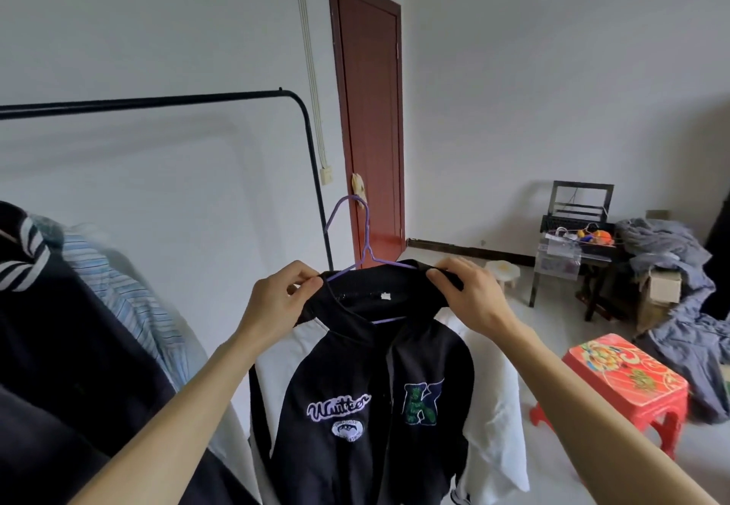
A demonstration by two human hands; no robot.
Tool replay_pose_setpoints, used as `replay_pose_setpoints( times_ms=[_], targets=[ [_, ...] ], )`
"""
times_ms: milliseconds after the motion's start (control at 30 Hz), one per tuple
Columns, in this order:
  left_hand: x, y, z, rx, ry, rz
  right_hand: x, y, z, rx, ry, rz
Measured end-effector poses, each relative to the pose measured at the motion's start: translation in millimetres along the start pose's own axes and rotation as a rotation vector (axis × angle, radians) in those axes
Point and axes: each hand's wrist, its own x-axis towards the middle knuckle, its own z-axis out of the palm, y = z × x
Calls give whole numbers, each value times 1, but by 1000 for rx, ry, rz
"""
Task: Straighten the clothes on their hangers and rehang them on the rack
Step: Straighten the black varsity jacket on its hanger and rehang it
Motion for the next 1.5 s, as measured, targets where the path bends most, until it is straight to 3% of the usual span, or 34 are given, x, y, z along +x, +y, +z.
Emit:
replay_pose_setpoints(
  times_ms=[400, 633, 867, 1067, 1167, 1267, 1367, 1433, 1500],
  targets=[
    [-12, 2, 6, -1, 76, -28, 3, -25, 12, -51, -42, -82],
    [-22, -11, -2, 19, 7, -59, -6, -14, 14, 99, 23, -21],
    [-19, 15, 3, 62, -151, -37, -14, -28, 18, 193, -61, -4],
    [-52, 16, 7, 43, -161, -101, -8, -43, -7, 88, -490, -9],
    [-75, 8, -4, 39, -188, -179, -7, -59, -3, 164, -709, -17],
    [-101, -2, -32, 63, -115, -288, -9, -78, 17, 262, -896, -49],
    [-129, -14, -66, 424, 29, -234, -18, -104, 36, 354, -1076, -45],
    [-145, -21, -91, 780, 260, -69, -21, -125, 42, 454, -1152, -1],
    [-156, -24, -123, 1012, 480, -33, -19, -152, 43, 503, -1170, -55]
  ],
)
